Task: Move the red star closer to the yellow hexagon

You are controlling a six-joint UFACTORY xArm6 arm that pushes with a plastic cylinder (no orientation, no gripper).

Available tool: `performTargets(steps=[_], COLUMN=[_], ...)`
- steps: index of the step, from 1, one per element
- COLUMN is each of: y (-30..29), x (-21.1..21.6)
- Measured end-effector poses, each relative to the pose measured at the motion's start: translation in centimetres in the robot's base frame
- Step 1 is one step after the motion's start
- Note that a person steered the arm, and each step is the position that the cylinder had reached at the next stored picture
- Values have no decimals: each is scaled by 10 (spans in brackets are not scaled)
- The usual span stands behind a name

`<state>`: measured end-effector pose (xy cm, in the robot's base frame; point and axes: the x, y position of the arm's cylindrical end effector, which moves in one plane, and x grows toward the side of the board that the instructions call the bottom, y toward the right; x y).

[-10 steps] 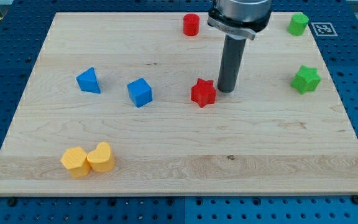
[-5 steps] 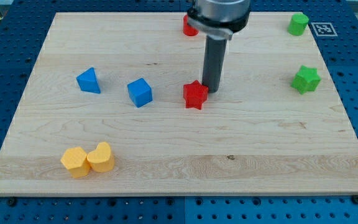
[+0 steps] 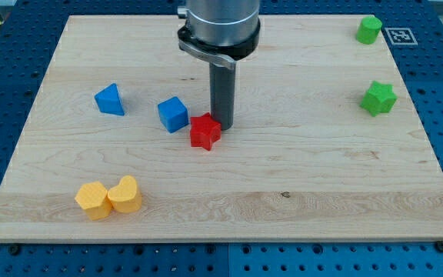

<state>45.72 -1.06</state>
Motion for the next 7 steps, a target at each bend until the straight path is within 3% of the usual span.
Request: performTargets(steps=[3,5,7], y=[-41,-86,-102], x=[39,37,6])
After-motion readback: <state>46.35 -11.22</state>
